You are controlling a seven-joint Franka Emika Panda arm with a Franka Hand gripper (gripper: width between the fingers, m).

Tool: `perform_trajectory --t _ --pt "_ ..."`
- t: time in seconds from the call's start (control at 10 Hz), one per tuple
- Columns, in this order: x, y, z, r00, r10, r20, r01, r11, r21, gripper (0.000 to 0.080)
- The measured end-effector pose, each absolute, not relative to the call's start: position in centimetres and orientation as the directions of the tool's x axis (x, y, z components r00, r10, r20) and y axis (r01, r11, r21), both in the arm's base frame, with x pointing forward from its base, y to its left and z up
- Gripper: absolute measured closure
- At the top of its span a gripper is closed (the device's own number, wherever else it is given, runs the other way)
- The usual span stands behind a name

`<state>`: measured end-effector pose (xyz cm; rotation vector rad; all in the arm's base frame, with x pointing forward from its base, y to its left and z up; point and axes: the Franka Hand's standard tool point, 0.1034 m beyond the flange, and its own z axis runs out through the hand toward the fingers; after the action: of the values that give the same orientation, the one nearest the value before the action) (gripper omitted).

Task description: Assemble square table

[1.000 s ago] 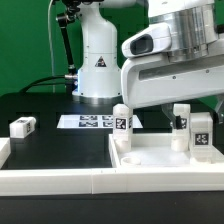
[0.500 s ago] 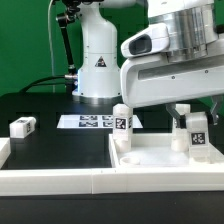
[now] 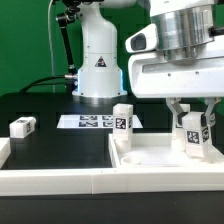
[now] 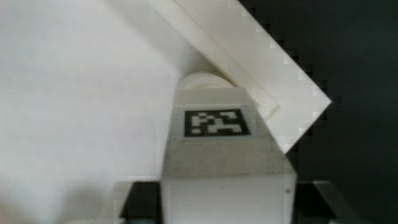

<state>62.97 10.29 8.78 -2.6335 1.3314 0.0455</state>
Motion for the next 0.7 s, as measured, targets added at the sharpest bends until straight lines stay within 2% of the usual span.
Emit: perform_trajectory --t 0.3,0.7 --pt "62.89 10.29 8.73 0.386 -0.910 -0.149 -0.921 -0.371 -0.120 0.0509" --pt "62.76 10.69 8.73 0.007 -0.982 -0.187 -0.999 0.002 -0.050 0.0509"
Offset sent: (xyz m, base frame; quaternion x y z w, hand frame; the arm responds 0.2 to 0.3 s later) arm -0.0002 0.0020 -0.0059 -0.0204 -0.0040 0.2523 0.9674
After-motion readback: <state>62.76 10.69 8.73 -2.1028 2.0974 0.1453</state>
